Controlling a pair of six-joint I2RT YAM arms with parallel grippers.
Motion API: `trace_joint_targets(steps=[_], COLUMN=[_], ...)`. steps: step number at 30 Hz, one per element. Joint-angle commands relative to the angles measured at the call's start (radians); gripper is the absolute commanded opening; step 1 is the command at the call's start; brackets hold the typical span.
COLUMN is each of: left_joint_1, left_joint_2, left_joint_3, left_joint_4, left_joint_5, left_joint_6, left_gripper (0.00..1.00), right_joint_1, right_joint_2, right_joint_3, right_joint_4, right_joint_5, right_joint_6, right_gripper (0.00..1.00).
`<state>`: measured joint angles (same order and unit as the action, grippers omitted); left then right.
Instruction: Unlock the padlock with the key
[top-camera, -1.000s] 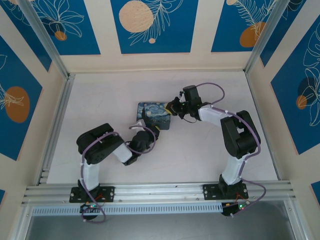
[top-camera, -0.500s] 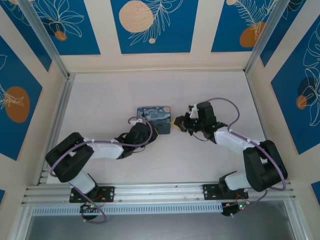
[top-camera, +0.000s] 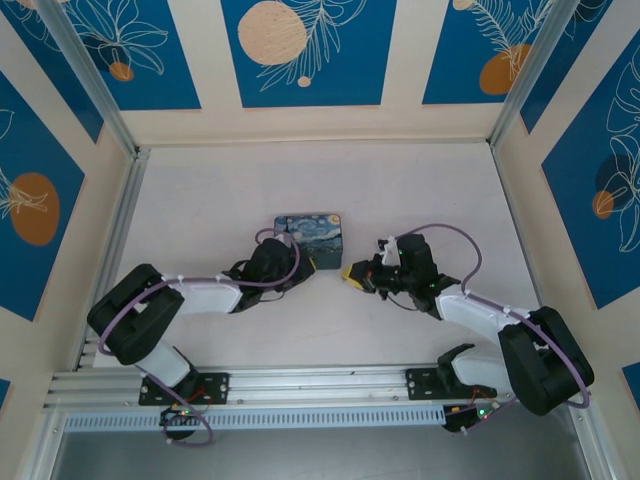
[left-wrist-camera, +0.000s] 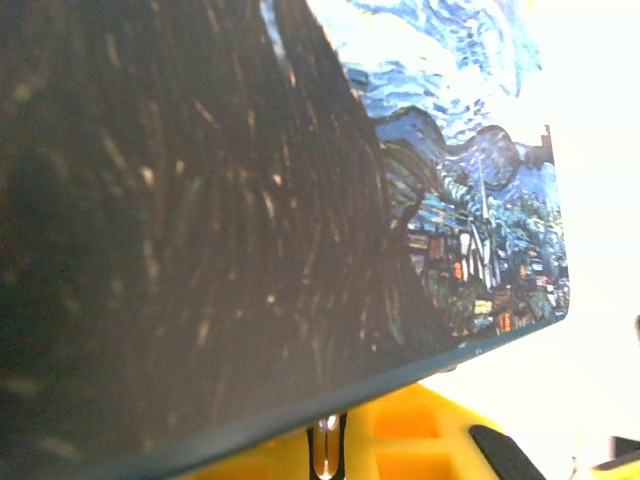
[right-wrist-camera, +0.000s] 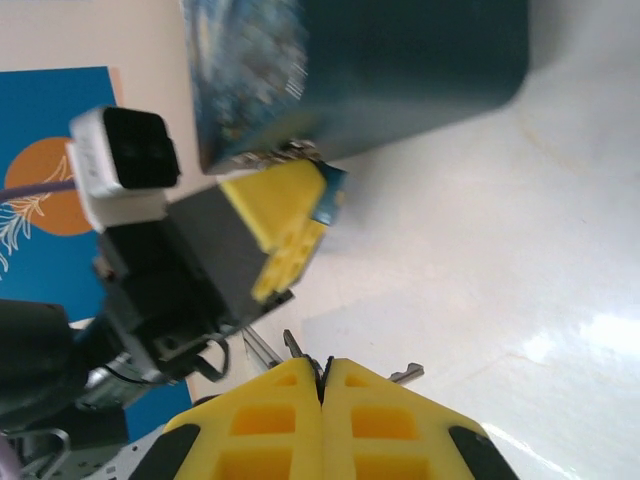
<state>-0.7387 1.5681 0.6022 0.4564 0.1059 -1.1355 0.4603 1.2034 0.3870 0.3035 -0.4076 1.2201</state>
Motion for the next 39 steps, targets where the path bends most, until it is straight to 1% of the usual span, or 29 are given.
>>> trace_joint_targets(steps=[1, 4, 13, 21, 30, 33, 39], left_joint_1=[0.016, 0.02, 0.021, 0.029, 0.037, 0.038, 0.04], left_joint_2=[0.013, 0.02, 0.071, 0.062, 0.039, 0.035, 0.032], left_joint_3=[-0.005, -0.021, -0.056, -0.055, -0.062, -0.063, -0.064], left_joint_4=[0.1, 0.14, 0.31, 0.354, 0.412, 0.43, 0.473], left_joint_5=[0.076, 0.087, 0.122, 0.144, 0.15, 0.151, 0.159], left_joint_6=[-0.032, -0.063, -0.185, -0.232, -0.291, -0.307, -0.308], left_gripper=[0.0, 0.0, 0.0, 0.0, 0.0, 0.0, 0.0], right_joint_1=[0.015, 0.02, 0.029, 0.032, 0.028, 0.028, 0.018], right_joint_2=[0.004, 0.013, 0.07, 0.117, 0.122, 0.127, 0.167], right_joint_3=[-0.036, -0.057, -0.056, -0.058, -0.048, -0.046, -0.05], right_joint_4=[0.109, 0.165, 0.248, 0.316, 0.319, 0.328, 0.416], right_joint_5=[0.001, 0.002, -0.003, -0.017, -0.006, 0.002, 0.005], right_joint_6=[0.033, 0.037, 0.052, 0.085, 0.095, 0.113, 0.189], right_gripper=[0.0, 0.0, 0.0, 0.0, 0.0, 0.0, 0.0])
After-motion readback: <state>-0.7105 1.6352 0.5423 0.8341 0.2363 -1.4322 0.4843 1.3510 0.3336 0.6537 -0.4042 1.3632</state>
